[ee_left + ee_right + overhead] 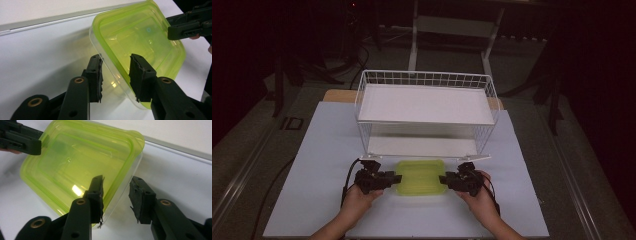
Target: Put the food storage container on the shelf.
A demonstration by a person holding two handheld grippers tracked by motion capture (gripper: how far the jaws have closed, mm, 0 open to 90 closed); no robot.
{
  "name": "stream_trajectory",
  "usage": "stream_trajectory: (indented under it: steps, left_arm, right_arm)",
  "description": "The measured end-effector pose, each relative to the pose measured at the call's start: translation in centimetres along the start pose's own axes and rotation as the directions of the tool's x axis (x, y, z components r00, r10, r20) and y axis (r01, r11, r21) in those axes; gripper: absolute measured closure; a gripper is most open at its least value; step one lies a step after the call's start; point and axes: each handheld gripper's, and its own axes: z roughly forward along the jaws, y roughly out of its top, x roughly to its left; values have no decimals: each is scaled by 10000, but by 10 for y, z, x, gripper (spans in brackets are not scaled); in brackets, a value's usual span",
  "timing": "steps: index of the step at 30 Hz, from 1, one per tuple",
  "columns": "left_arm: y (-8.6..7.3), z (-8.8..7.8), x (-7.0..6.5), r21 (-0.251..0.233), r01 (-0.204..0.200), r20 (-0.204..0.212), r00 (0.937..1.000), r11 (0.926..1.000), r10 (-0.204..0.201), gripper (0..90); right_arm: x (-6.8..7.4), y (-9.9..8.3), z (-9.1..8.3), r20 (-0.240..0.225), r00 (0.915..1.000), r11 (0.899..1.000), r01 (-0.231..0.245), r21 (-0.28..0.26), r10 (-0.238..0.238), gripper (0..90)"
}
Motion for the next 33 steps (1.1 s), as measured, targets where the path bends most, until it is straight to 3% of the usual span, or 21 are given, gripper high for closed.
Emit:
stream_trajectory:
  steps: [12, 18, 25, 33]
  left_arm:
    - [-7, -8, -16, 162, -457, -53, 9989, 9988, 458, 754]
    - [-9, -10, -19, 198, -366, -188, 9991, 9991, 370, 781]
    - [-14, -18, -22, -185, -373, -301, 9989, 9991, 367, 806]
    - [1, -34, -26, -976, -560, -172, 9984, 9936, 546, 809]
  right_arm:
    - [14, -12, -13, -424, 9984, 9992, -380, 78, 383, 744]
    - [20, -15, -15, -328, 9987, 9992, -379, 108, 382, 759]
    - [24, -16, -16, -329, 9985, 9990, -442, -43, 440, 788]
    - [30, 2, -32, -232, 9997, 9963, -50, -856, 30, 795]
